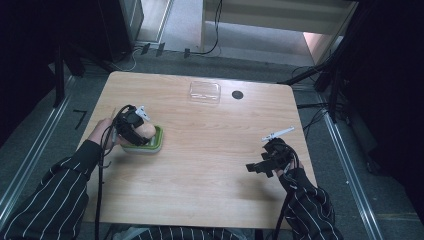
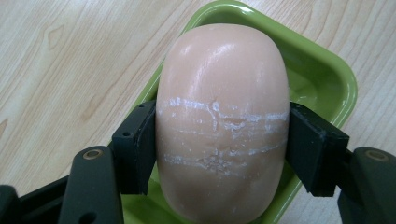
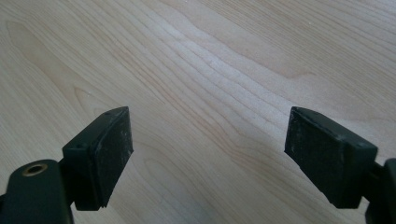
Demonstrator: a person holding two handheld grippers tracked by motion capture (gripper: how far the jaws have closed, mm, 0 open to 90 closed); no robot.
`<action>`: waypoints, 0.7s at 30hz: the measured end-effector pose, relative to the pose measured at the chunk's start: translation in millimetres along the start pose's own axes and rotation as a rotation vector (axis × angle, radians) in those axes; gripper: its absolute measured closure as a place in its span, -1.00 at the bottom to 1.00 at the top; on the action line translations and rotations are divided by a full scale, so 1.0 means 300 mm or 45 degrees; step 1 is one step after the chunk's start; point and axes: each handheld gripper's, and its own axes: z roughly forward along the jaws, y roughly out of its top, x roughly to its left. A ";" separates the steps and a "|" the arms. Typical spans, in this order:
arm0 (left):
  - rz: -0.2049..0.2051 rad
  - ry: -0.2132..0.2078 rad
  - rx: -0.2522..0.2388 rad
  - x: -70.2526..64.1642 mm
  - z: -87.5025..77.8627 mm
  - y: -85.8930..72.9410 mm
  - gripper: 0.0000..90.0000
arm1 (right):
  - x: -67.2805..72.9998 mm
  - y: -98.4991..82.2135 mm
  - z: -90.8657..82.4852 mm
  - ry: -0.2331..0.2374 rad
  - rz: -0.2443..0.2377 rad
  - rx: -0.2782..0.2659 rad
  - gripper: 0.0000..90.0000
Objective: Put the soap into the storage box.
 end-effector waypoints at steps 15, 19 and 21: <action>-0.008 0.004 0.014 -0.001 0.017 -0.002 -0.25 | 0.001 0.000 -0.001 0.000 -0.001 0.000 -0.64; -0.015 -0.001 0.020 -0.001 0.020 -0.002 -0.25 | 0.001 0.000 0.000 -0.002 -0.001 0.000 -0.64; -0.019 0.002 0.022 0.000 0.021 -0.002 -0.25 | 0.002 0.001 0.000 0.000 -0.001 0.002 -0.64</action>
